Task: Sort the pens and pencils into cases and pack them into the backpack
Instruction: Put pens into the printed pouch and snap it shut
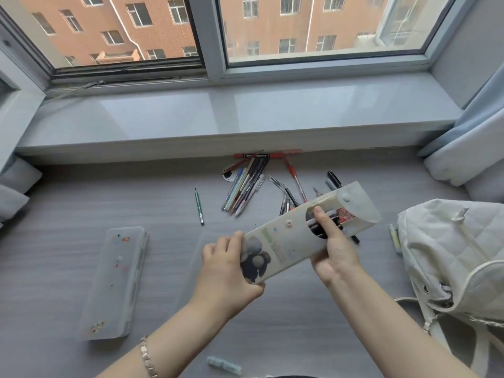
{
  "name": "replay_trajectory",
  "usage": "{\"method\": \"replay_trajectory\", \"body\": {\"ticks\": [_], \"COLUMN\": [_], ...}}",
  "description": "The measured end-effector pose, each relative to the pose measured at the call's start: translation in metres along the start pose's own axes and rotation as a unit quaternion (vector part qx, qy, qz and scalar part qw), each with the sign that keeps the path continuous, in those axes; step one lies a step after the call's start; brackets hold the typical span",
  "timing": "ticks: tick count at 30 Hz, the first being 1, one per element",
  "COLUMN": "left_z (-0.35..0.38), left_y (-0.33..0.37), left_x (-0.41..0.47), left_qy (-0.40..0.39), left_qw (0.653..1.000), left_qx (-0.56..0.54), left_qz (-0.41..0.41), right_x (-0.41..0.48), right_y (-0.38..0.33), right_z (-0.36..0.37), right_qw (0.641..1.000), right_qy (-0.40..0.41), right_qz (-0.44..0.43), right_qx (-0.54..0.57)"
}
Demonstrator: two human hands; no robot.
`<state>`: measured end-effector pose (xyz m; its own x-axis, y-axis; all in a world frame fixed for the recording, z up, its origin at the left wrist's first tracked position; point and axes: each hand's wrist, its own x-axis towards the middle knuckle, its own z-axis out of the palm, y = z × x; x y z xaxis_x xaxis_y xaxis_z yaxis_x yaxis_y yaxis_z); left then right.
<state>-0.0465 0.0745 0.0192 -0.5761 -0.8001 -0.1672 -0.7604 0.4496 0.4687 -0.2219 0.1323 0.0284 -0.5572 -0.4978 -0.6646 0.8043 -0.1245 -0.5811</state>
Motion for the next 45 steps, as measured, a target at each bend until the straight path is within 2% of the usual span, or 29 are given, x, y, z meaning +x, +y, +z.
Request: {"method": "replay_trajectory", "body": {"ticks": [3, 6, 8, 10, 12, 14, 16, 19, 24, 27, 29, 30, 31, 33, 34, 35, 36, 37, 40, 42, 45], "left_z": [0.001, 0.001, -0.001, -0.003, -0.004, -0.005, -0.006, -0.007, -0.006, -0.005, -0.004, -0.004, -0.003, -0.003, -0.003, -0.003, -0.003, -0.003, -0.003, -0.003, -0.002], "left_y": [0.003, 0.0, -0.003, -0.007, -0.011, -0.012, -0.013, -0.01, 0.001, -0.001, -0.006, -0.008, -0.01, -0.009, -0.008, -0.007, -0.007, -0.006, -0.003, -0.001, 0.001], "left_x": [-0.002, -0.003, -0.002, -0.001, -0.001, -0.001, -0.002, -0.004, -0.001, -0.002, -0.004, -0.005, -0.005, -0.006, -0.006, -0.005, -0.005, -0.004, -0.003, -0.003, -0.005], "left_qy": [0.036, 0.06, 0.06, 0.059, 0.052, 0.035, 0.028, 0.031, 0.05, 0.05, 0.048, 0.049, 0.05, 0.052, 0.052, 0.051, 0.05, 0.049, 0.048, 0.044, 0.041], "left_qw": [0.999, 0.997, 0.997, 0.997, 0.998, 0.999, 0.999, 0.999, 0.998, 0.998, 0.998, 0.998, 0.998, 0.998, 0.998, 0.998, 0.999, 0.999, 0.999, 0.999, 0.999], "left_qx": [-0.003, -0.035, -0.051, -0.049, -0.042, -0.041, -0.042, -0.032, -0.037, -0.041, -0.04, -0.037, -0.034, -0.029, -0.025, -0.021, -0.017, -0.014, -0.004, 0.004, 0.0], "left_qz": [0.016, 0.021, 0.018, 0.012, 0.005, 0.002, 0.003, 0.007, 0.029, 0.027, 0.022, 0.019, 0.018, 0.02, 0.02, 0.018, 0.014, 0.009, -0.001, -0.002, -0.004], "right_x": [-0.002, -0.005, -0.005, 0.0, 0.003, 0.006, 0.007, 0.005, -0.015, -0.018, -0.016, -0.017, -0.018, -0.018, -0.02, -0.021, -0.021, -0.021, -0.023, -0.022, -0.022], "right_y": [0.003, 0.0, -0.007, -0.018, -0.029, -0.031, -0.031, -0.032, -0.005, -0.001, -0.007, -0.012, -0.017, -0.026, -0.027, -0.026, -0.025, -0.023, -0.016, -0.011, -0.005], "right_z": [-0.004, -0.01, -0.013, -0.018, -0.023, -0.026, -0.027, -0.025, -0.022, -0.02, -0.02, -0.02, -0.019, -0.019, -0.017, -0.014, -0.012, -0.011, -0.007, -0.006, -0.005], "right_qw": [0.999, 0.99, 0.986, 0.983, 0.971, 0.935, 0.905, 0.892, 0.856, 0.866, 0.87, 0.852, 0.809, 0.691, 0.637, 0.598, 0.578, 0.576, 0.643, 0.709, 0.825], "right_qy": [-0.048, -0.11, -0.138, -0.117, -0.081, -0.072, -0.053, -0.047, -0.091, -0.099, -0.049, 0.002, 0.055, 0.075, 0.05, 0.027, 0.016, 0.008, -0.036, -0.042, -0.058], "right_qz": [0.017, 0.034, -0.017, -0.116, -0.19, -0.266, -0.321, -0.36, -0.387, -0.364, -0.362, -0.397, -0.459, -0.552, -0.552, -0.52, -0.474, -0.446, -0.419, -0.368, -0.303], "right_qx": [-0.007, -0.08, -0.096, -0.082, -0.124, -0.222, -0.274, -0.268, -0.331, -0.33, -0.331, -0.341, -0.362, -0.461, -0.536, -0.61, -0.663, -0.685, -0.64, -0.6, -0.474]}}
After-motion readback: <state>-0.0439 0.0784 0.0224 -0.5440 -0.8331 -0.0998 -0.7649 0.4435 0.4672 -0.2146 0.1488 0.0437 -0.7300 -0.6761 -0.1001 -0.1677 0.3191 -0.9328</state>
